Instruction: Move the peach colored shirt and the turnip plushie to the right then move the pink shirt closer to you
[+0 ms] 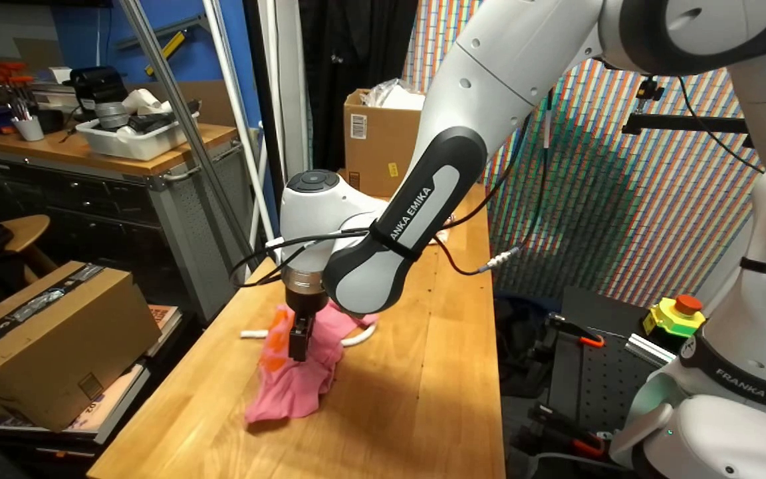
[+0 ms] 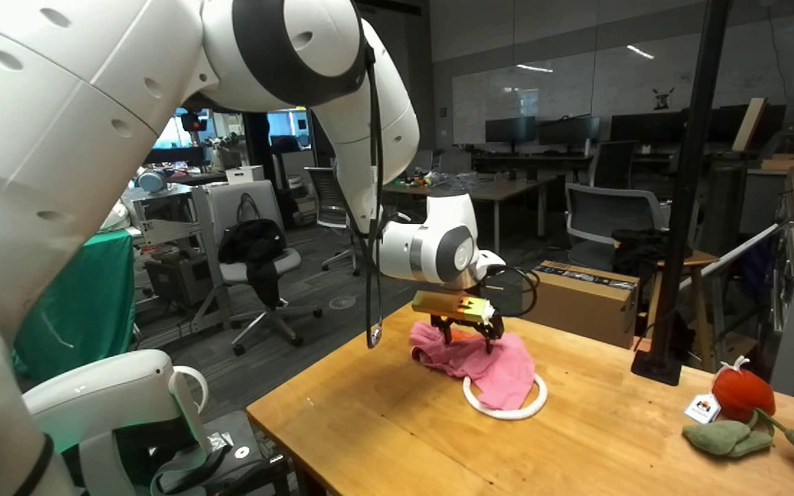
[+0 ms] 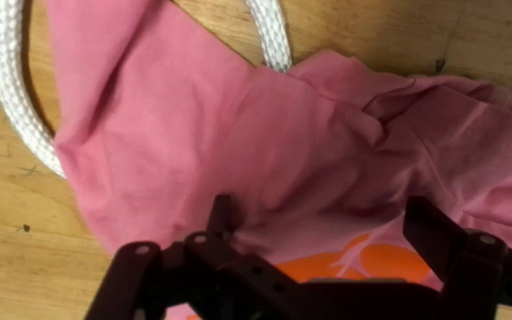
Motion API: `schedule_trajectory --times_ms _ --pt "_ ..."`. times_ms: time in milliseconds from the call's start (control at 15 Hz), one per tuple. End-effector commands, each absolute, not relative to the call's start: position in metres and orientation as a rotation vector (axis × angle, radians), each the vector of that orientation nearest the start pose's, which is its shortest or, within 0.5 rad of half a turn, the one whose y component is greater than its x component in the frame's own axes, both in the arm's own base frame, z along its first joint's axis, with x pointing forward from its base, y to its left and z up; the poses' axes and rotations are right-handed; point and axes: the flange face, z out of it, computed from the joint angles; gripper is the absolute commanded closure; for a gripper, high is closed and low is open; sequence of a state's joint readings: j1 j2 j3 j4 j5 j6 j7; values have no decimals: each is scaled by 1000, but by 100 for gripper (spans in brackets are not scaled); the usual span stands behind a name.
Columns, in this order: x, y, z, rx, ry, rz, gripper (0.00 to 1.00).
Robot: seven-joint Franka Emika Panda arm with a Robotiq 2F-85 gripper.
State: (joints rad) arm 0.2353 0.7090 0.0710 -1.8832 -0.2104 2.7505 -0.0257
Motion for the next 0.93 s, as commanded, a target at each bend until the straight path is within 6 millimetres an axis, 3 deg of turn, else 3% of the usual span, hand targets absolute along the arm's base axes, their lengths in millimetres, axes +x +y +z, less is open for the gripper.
schedule_trajectory --times_ms 0,267,333,400,867 --pt "624 202 136 -3069 -791 -250 0" --pt "628 201 133 -3076 -782 -236 0" --pt "629 200 134 -3078 -781 -236 17" --pt "631 201 136 -3080 -778 -239 26" --pt "640 201 154 -3096 -779 -281 78"
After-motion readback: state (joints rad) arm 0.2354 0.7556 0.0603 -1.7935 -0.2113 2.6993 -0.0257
